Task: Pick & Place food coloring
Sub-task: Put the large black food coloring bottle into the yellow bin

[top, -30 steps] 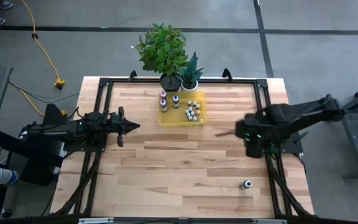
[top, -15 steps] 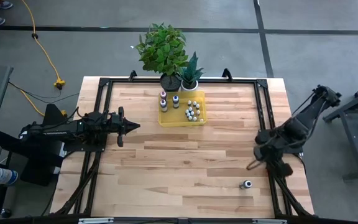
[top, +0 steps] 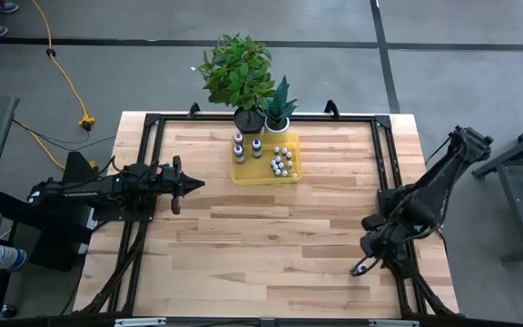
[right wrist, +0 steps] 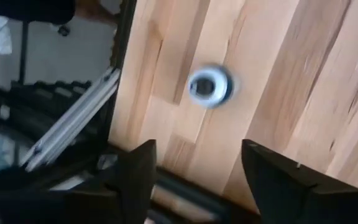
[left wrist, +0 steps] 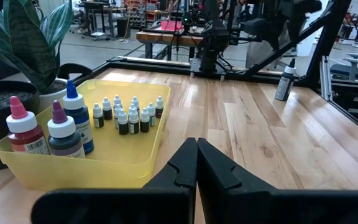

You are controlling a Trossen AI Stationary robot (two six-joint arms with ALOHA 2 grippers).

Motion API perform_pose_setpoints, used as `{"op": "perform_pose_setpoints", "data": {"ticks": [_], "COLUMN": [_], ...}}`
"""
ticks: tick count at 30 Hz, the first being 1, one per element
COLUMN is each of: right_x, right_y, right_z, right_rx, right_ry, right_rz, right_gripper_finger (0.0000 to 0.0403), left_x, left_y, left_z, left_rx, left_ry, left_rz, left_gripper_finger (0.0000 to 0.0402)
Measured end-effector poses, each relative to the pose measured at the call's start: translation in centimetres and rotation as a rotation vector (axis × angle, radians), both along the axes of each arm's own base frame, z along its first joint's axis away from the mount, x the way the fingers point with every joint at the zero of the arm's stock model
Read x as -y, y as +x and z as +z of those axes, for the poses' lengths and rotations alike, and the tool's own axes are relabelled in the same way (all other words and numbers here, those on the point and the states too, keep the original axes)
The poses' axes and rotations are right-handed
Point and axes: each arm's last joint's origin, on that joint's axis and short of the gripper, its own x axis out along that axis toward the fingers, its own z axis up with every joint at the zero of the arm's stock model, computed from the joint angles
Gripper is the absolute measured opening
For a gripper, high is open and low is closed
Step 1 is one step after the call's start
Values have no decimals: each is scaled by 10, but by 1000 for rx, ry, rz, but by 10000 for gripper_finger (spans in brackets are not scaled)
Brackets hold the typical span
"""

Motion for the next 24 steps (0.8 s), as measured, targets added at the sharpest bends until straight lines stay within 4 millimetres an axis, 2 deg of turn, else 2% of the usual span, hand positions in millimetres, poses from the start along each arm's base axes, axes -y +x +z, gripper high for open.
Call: {"op": "perform_pose_setpoints", "data": {"ticks": [7, 16, 24], "right_x": [-17, -33, -36], "right_y": [14, 22, 23], "right_z": [-16, -33, -40], "right_rx": [41, 46, 75], "right_ry": [-73, -128, -201], "right_rz": [-11, 5, -20], "right_gripper_finger": [266, 264, 264], "left_x": [0, 0, 0], "left_y": [0, 0, 0], "left_z": [0, 0, 0], "left_rx": [0, 0, 0], "left_ry": [0, 0, 0], "left_rz": [0, 0, 0], "left_gripper_finger": [0, 0, 0]}}
